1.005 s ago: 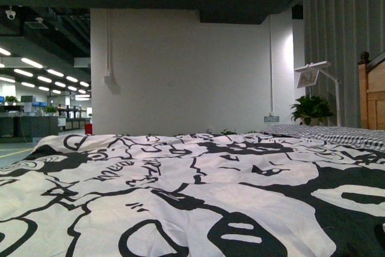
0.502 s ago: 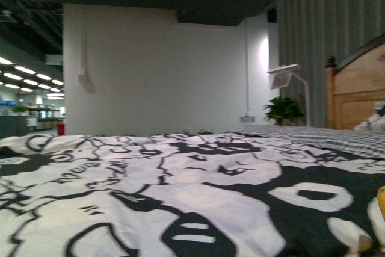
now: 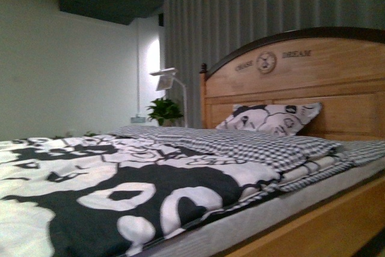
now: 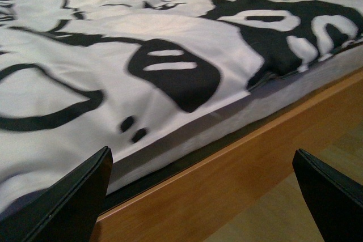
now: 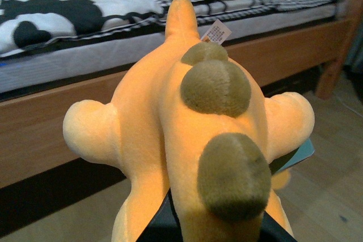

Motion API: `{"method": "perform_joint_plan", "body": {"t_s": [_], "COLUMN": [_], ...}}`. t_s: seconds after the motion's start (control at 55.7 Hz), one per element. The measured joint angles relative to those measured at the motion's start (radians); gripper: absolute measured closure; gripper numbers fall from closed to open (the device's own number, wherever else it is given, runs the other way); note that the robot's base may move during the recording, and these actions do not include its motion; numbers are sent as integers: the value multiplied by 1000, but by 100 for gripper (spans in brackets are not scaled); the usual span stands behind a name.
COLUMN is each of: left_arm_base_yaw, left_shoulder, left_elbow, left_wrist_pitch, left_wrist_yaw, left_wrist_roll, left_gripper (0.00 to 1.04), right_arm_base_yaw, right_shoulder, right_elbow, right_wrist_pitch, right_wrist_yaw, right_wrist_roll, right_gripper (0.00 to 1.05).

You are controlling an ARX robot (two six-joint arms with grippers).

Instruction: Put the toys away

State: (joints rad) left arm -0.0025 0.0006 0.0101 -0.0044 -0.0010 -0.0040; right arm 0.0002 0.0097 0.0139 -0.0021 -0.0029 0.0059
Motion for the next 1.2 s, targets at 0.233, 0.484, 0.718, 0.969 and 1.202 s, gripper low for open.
{"method": "perform_joint_plan", "body": {"t_s": [0.233,0.484,0.718,0.969,1.202], "left_arm_base_yaw": [0,0,0,-1,-1], "left_shoulder": [0,0,0,0,0], "left_elbow": [0,0,0,0,0], "left_wrist_pitch": [0,0,0,0,0], "left_wrist_yaw": [0,1,0,6,0], "left_wrist_roll": [0,0,0,0,0], "left_gripper": [6,6,6,6,6], "right_arm_base_yaw": [0,0,0,-2,0], "right_shoulder": [0,0,0,-1,-2], "right_elbow": [0,0,0,0,0], "right_wrist_pitch": [0,0,0,0,0], "right_wrist_yaw": [3,3,3,15,-5], "right_wrist_roll": [0,0,0,0,0], "right_gripper": [98,98,98,98,98]}}
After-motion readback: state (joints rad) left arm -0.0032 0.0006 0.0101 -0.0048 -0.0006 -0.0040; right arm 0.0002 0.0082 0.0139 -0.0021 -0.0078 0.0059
